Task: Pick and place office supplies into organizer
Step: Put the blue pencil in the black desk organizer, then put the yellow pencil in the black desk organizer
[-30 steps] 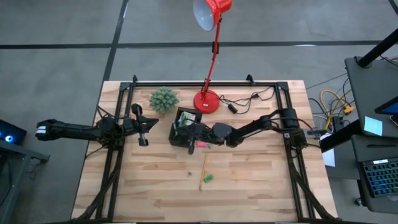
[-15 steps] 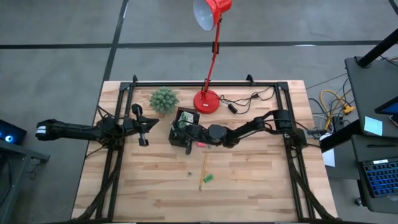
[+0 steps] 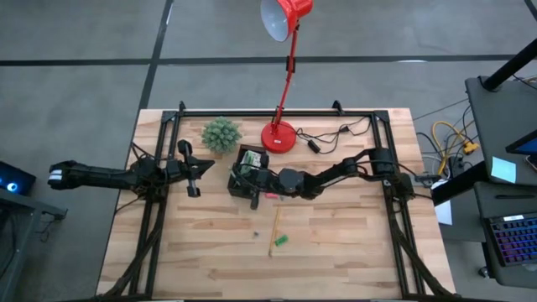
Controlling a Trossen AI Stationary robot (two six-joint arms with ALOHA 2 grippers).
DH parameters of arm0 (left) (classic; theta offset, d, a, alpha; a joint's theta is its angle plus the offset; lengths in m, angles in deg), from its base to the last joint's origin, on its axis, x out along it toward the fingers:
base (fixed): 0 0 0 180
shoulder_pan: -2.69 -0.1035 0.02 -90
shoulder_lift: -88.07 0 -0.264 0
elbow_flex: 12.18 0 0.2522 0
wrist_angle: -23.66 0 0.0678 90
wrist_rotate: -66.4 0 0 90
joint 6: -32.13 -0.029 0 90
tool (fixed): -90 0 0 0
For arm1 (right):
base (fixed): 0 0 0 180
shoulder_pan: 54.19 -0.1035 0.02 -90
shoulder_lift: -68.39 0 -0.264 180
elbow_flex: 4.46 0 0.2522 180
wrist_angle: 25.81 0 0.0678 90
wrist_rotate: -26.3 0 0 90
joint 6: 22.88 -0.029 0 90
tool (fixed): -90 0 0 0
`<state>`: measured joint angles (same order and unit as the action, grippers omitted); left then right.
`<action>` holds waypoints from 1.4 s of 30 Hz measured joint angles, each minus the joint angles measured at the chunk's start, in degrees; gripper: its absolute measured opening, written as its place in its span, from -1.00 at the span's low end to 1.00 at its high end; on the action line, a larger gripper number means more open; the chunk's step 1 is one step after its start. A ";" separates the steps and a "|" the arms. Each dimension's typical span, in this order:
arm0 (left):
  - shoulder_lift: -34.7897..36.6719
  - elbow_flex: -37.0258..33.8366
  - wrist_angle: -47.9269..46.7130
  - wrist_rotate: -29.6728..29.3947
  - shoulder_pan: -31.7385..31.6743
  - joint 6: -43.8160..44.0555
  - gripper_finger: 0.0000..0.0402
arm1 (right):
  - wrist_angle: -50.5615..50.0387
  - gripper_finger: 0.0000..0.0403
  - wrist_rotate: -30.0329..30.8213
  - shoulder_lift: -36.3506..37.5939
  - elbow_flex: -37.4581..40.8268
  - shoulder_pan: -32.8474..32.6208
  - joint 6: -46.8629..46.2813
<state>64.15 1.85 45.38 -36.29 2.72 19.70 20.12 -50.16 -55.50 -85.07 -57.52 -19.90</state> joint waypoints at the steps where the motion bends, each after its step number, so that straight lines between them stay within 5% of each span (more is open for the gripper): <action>1: -0.04 0.00 0.02 0.00 0.00 -0.01 -1.00 | 0.03 -0.91 0.01 0.00 0.00 0.00 0.02; 25: -0.04 0.00 0.00 0.00 -0.02 0.00 -1.00 | -1.21 -0.90 -0.44 0.04 0.00 -0.02 0.03; 42: -0.04 0.00 0.00 0.00 0.00 0.00 -1.00 | -1.19 -0.54 -0.44 0.07 0.00 -0.02 0.00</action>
<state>64.11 1.85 45.38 -36.29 2.72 19.70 18.93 -50.60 -55.44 -85.07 -57.54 -19.90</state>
